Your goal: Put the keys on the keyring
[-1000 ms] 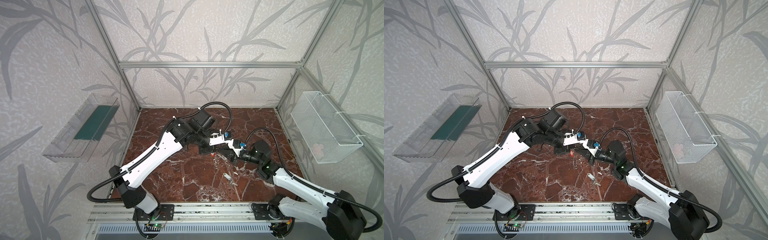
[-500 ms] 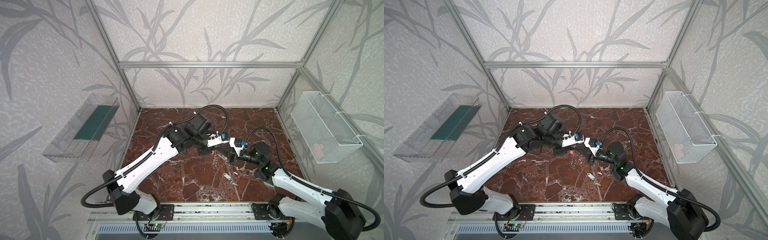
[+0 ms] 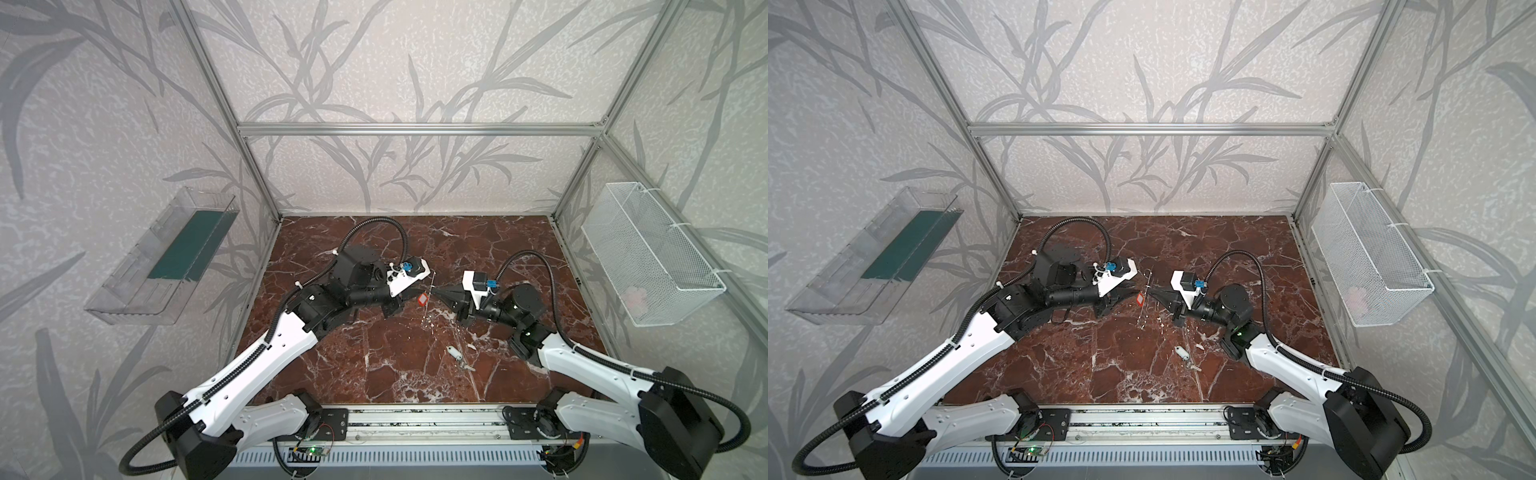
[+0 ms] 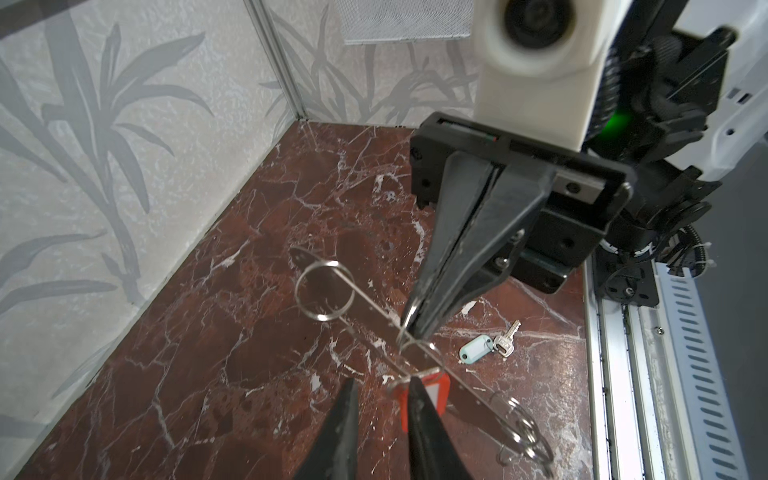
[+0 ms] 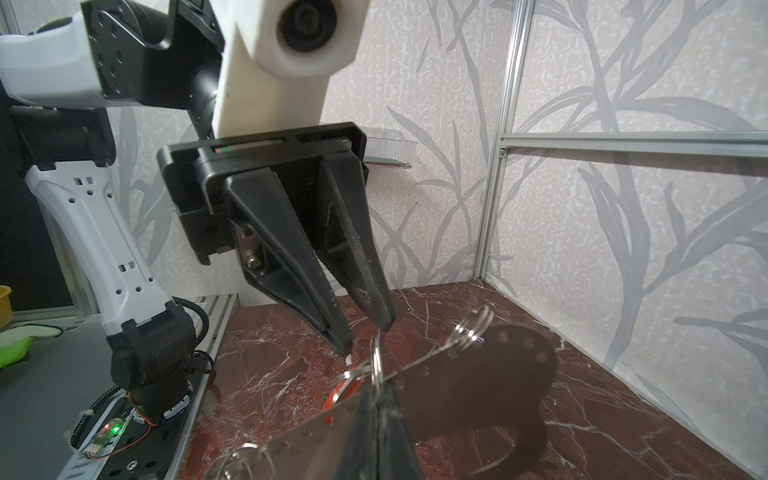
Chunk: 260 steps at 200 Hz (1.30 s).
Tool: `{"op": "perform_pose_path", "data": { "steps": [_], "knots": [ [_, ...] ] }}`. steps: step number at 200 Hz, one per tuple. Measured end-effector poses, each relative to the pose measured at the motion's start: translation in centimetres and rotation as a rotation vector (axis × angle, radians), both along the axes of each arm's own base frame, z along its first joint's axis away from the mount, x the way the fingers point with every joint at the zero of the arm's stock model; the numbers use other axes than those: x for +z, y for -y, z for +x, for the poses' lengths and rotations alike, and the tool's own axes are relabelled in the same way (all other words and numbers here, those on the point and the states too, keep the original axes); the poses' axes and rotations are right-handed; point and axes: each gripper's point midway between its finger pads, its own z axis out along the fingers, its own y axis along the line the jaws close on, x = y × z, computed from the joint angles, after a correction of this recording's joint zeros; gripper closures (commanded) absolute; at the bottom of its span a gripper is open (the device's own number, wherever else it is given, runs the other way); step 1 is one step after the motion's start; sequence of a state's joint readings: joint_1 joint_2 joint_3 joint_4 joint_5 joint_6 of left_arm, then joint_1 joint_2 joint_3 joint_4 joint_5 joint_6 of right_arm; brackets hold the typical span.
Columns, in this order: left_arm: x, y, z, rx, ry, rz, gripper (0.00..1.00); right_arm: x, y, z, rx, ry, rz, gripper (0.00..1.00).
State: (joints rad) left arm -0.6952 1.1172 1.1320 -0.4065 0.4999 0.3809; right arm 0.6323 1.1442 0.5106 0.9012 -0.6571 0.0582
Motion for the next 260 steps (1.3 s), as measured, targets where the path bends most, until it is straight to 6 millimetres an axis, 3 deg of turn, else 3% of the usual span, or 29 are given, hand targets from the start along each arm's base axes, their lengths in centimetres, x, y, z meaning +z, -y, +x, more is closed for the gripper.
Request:
{"op": "perform_pose_path", "data": {
  "steps": [42,100,128,164,193,241,260],
  "knots": [
    [0.3,0.8,-0.5,-0.051,-0.010,-0.057,0.81,0.3,-0.1,-0.4,0.021,0.015,0.009,1.00],
    [0.8,1.3,-0.6,-0.081,-0.008,-0.090,0.99,0.2,-0.2,-0.7,0.040,0.014,0.005,1.00],
    [0.6,1.4,-0.6,-0.088,-0.011,-0.089,0.99,0.2,-0.1,-0.6,0.039,0.011,0.003,1.00],
    [0.4,1.4,-0.5,-0.097,-0.015,-0.086,0.92,0.1,-0.1,-0.6,0.040,0.007,0.000,1.00],
    [0.3,1.5,-0.5,-0.105,-0.024,-0.086,1.00,0.0,-0.1,-0.6,0.040,0.005,-0.001,1.00],
    [0.2,1.7,-0.3,-0.112,-0.031,-0.079,1.00,0.0,0.0,-0.6,0.042,-0.001,-0.003,1.00],
    [0.2,1.7,-0.3,-0.118,-0.042,-0.059,1.00,-0.2,0.0,-0.4,0.030,-0.005,-0.009,0.83]
  ]
}}
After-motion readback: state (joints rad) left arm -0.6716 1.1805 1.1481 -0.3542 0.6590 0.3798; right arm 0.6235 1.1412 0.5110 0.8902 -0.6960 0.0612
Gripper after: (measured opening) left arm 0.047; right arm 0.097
